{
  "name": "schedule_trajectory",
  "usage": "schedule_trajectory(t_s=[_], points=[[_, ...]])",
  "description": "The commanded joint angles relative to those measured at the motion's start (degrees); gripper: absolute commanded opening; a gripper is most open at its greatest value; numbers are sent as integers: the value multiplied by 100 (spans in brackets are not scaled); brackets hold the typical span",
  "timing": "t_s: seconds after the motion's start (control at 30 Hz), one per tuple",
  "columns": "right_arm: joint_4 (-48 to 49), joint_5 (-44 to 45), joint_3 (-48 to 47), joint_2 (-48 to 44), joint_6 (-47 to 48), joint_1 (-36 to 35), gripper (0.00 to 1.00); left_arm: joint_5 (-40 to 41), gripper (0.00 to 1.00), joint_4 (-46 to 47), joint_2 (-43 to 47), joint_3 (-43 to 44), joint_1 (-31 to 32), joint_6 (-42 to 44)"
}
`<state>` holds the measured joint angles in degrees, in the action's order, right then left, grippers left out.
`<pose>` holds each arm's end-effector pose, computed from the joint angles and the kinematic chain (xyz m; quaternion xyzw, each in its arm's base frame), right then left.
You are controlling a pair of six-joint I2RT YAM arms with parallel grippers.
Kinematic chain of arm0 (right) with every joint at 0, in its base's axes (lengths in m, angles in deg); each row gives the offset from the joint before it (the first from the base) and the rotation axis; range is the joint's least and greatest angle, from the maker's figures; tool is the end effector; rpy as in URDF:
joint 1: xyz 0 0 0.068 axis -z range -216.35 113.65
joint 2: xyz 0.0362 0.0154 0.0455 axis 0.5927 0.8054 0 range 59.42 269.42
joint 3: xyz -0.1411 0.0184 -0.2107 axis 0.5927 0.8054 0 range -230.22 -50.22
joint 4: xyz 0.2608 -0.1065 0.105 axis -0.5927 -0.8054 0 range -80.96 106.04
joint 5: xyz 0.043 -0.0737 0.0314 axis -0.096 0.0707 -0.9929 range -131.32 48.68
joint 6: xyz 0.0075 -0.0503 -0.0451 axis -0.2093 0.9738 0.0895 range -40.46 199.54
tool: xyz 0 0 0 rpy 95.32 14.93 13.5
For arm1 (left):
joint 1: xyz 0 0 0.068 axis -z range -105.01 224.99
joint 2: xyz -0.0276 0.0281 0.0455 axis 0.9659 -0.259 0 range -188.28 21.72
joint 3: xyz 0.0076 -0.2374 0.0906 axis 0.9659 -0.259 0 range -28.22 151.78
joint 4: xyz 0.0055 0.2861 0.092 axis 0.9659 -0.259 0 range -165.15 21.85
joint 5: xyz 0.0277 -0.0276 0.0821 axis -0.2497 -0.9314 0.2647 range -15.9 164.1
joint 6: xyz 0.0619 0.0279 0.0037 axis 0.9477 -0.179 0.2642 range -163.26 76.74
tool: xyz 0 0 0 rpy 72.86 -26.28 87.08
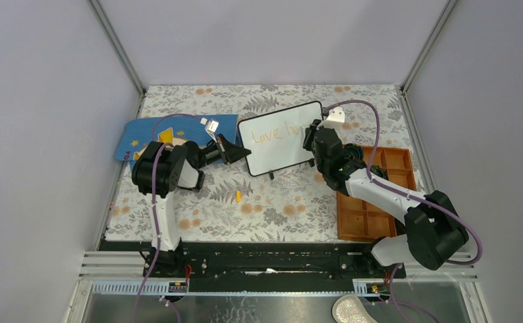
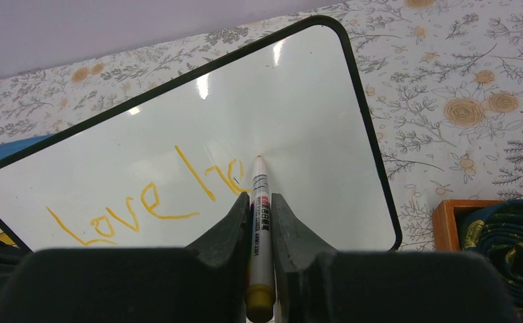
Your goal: Write a sentence on the whiteboard
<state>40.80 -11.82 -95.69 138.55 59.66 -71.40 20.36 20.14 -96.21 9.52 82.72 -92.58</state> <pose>0.3148 0.1879 0.2262 0.0671 0.7502 0.1183 0.6470 0.3387 -0.0905 0.0727 0.1116 0.6678 -0.5820 0.4505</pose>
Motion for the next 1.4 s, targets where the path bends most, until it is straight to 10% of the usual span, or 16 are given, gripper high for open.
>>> schedule_trajectory(t_s=[0.0, 1.37], points=[[293, 120, -342, 56, 49, 56, 0, -137, 0, -181, 57, -118, 27, -7], [-442, 73, -296, 128, 145, 52, 0, -120, 0, -216, 63, -126, 37, 21]])
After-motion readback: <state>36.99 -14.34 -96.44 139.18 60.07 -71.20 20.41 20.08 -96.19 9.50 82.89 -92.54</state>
